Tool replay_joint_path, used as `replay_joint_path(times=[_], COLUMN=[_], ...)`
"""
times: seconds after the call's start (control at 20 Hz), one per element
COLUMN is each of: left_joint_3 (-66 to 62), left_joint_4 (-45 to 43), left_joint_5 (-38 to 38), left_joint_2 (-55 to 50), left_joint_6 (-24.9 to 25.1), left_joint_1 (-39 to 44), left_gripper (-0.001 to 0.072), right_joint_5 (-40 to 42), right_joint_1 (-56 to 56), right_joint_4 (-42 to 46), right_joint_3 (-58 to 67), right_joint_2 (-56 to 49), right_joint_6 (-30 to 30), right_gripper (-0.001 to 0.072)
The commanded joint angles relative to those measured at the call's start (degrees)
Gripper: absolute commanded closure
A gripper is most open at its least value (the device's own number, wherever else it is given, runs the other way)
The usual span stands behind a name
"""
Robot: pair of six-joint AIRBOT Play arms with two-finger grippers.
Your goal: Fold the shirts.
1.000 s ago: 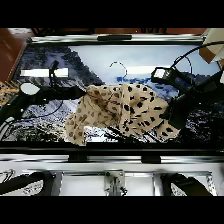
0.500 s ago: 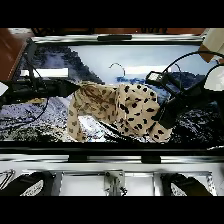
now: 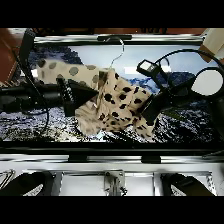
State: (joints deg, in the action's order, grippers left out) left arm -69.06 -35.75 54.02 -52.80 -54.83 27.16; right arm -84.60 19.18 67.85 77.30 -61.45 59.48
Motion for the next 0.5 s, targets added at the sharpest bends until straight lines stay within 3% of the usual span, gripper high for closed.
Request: replay_joint_path(times=[0.0,0.25,0.45], left_joint_3=[-0.9,-0.9,-0.9], left_joint_4=[-9.1,-28.3,-29.4], left_joint_5=[6.7,10.6,11.5], left_joint_2=[2.6,9.4,9.8], left_joint_6=[-2.7,-12.2,-13.0], left_joint_1=[5.6,5.6,5.6], left_gripper=[0.0666,0.0666,0.0666], right_joint_5=[6.6,6.4,6.5], right_joint_1=[1.1,-0.3,-0.3], right_joint_4=[-0.8,-1.4,0.4], right_joint_3=[2.4,12.0,16.1], right_joint_2=[1.7,4.7,5.0], right_joint_6=[11.1,14.0,16.1], right_gripper=[0.0664,0.0666,0.0668])
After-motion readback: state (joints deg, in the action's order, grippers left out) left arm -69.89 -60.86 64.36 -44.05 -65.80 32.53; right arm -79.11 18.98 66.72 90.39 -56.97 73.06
